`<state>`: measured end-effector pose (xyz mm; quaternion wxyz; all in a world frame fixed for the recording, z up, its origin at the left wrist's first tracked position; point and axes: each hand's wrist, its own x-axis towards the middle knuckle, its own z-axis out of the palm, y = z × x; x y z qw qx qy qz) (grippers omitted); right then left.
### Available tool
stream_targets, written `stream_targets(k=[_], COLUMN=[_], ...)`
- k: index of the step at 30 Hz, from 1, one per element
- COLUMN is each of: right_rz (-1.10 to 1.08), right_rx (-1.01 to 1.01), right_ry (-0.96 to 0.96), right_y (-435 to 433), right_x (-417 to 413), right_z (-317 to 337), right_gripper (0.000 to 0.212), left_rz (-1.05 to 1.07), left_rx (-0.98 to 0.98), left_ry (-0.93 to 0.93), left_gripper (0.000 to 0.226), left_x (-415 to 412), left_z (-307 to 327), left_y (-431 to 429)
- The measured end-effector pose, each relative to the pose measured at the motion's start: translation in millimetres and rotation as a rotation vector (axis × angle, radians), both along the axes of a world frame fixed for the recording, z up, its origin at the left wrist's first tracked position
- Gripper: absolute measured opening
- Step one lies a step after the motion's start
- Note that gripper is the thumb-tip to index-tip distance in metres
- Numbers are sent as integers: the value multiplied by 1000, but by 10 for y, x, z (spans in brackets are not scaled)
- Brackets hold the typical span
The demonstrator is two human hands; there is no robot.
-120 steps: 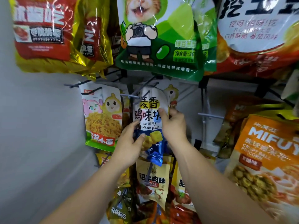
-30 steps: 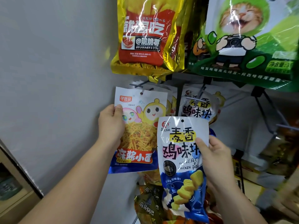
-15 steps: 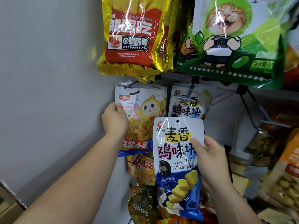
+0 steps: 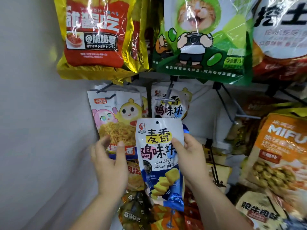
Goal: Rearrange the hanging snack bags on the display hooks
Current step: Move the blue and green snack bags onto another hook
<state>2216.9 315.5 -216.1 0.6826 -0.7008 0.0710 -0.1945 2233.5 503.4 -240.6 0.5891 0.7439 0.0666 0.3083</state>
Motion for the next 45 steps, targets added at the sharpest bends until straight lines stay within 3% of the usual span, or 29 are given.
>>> stream_targets(k=[1,3,5,10,14,17,20,25,26,28,34,39,43,45], right_rz=[29,75,109,59,-221,-257,-208,-234,-244,-261,-222,-261,-247,-242], right_rx=[-17,-15,19,-91,-140,-225,-171,-151,-147,-175,-264,-410,-453,-448], right_ry=[-5,-3,18,5,5,5,-14,-7,-13,-45,-104,-133,-132,-116], right_y=[35,93,147,71,-186,-332,-368,-308,-298,-273,-169,-44,59,110], right_x=[12,26,40,164,600,969,1200,1373,1363,1301,828,441,144,19], right_z=[15,46,93,201,341,436,480,381,353,315,363,417,469,482], right_gripper=[11,11,15,4,56,79,72,19,16,31,48,43,18,25], left_rz=[-105,-348,-495,-498,-431,-399,-385,-363,-369,-382,-396,-404,-388,-385], left_rx=[-38,-297,-462,-427,-366,-363,-363,-403,-406,-402,-421,-411,-363,-331], left_ry=[29,132,207,173,180,186,180,158,157,156,147,123,90,80], left_gripper=[44,49,33,23,20,18,18,22,22,21,19,17,16,16], left_x=[-47,-36,21,92,120,96,42,17,11,-2,-62,-126,-190,-231], left_z=[1,55,112,105,108,161,220,274,284,297,332,382,434,472], left_y=[-50,-136,-200,-169,-54,29,97,199,211,236,324,415,533,603])
